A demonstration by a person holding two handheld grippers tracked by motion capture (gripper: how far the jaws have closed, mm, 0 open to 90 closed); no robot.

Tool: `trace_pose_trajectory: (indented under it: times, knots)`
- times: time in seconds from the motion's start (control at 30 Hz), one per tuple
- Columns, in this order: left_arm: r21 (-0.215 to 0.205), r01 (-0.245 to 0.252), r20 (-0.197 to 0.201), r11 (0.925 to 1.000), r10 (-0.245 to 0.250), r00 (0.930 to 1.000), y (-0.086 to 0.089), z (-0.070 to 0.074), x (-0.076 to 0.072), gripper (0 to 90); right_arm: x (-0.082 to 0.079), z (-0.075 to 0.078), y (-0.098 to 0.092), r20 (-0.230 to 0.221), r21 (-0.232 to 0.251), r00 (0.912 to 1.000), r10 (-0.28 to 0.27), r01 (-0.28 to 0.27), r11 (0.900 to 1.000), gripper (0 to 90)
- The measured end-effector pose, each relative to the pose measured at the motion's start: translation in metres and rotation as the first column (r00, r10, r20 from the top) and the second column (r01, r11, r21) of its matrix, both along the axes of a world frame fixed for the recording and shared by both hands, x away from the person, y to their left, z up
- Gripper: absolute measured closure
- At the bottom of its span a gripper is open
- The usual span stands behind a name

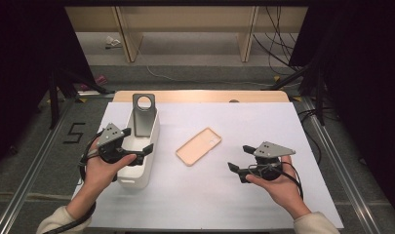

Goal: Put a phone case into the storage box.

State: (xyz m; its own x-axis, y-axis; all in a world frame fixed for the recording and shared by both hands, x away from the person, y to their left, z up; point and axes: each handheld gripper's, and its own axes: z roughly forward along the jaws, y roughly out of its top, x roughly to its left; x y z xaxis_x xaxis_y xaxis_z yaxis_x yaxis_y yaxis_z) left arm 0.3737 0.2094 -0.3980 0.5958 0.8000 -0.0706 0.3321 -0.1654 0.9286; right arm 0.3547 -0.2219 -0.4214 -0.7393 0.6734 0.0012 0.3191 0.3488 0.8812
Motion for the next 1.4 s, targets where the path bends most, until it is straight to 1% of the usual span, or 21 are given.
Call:
trace_pose_trajectory:
  times: [0.17,0.37,0.57,0.7,0.73,0.83,0.93,1.0,1.03,1.07,1.2,1.3,1.33,1.4]
  knots:
    - [-0.005,0.005,0.010,1.0000,-0.005,0.9999,0.000,-0.003,-0.006,0.1,0.002,0.000,0.001,-0.002,0.002,1.0000,-0.001,0.001,1.000,20.0]
    - [0.008,0.026,0.009,0.9996,-0.027,0.9996,-0.002,-0.008,-0.014,0.1,0.002,0.000,0.003,-0.004,0.002,1.0000,-0.002,0.002,1.000,20.1]
    - [0.011,0.038,0.011,0.9992,-0.038,0.9992,-0.002,-0.011,-0.021,0.1,0.002,0.000,0.004,-0.005,0.001,1.0000,-0.003,0.003,1.000,20.4]
    - [0.018,0.050,0.018,0.9986,-0.050,0.9986,-0.003,-0.013,-0.025,0.1,0.004,0.000,0.008,-0.005,0.001,1.0000,-0.001,0.001,1.000,21.2]
    - [0.019,0.052,0.018,0.9985,-0.052,0.9985,-0.004,-0.013,-0.025,0.1,0.005,0.000,0.009,-0.002,0.001,1.0000,0.002,-0.002,1.000,22.5]
    - [0.027,0.057,0.021,0.9980,-0.057,0.9981,-0.005,-0.014,-0.025,0.1,0.008,0.002,0.016,0.011,-0.002,0.9999,0.005,-0.005,1.000,30.6]
    - [0.031,0.060,0.018,0.9977,-0.061,0.9980,-0.005,-0.015,-0.025,0.2,0.013,0.004,0.024,0.018,0.002,0.9996,0.022,-0.022,1.000,42.0]
    - [0.033,0.061,0.020,0.9976,-0.061,0.9979,-0.006,-0.015,-0.026,0.4,0.018,0.005,0.031,0.022,-0.008,0.9993,0.029,-0.029,1.000,47.5]
    - [0.033,0.061,0.020,0.9976,-0.062,0.9979,-0.006,-0.015,-0.027,0.5,0.021,0.006,0.035,0.020,-0.007,0.9993,0.033,-0.033,0.999,52.5]
    - [0.035,0.065,0.021,0.9973,-0.065,0.9976,-0.006,-0.015,-0.027,0.7,0.024,0.006,0.039,0.017,-0.009,0.9990,0.042,-0.041,0.999,57.2]
    - [0.046,0.073,0.020,0.9963,-0.074,0.9971,-0.007,-0.016,-0.031,0.9,0.037,0.007,0.055,-0.019,-0.014,0.9967,0.079,-0.079,0.997,74.2]
    - [0.049,0.078,0.020,0.9957,-0.079,0.9967,-0.008,-0.018,-0.032,1.0,0.046,0.005,0.069,-0.042,-0.050,0.9953,0.087,-0.089,0.995,86.2]
    - [0.049,0.080,0.019,0.9956,-0.081,0.9966,-0.008,-0.018,-0.032,1.0,0.049,0.004,0.073,-0.046,-0.064,0.9951,0.087,-0.090,0.994,89.2]
    - [0.050,0.081,0.018,0.9954,-0.082,0.9964,-0.009,-0.019,-0.033,1.1,0.055,0.001,0.084,-0.061,-0.089,0.9938,0.092,-0.098,0.991,90.0]
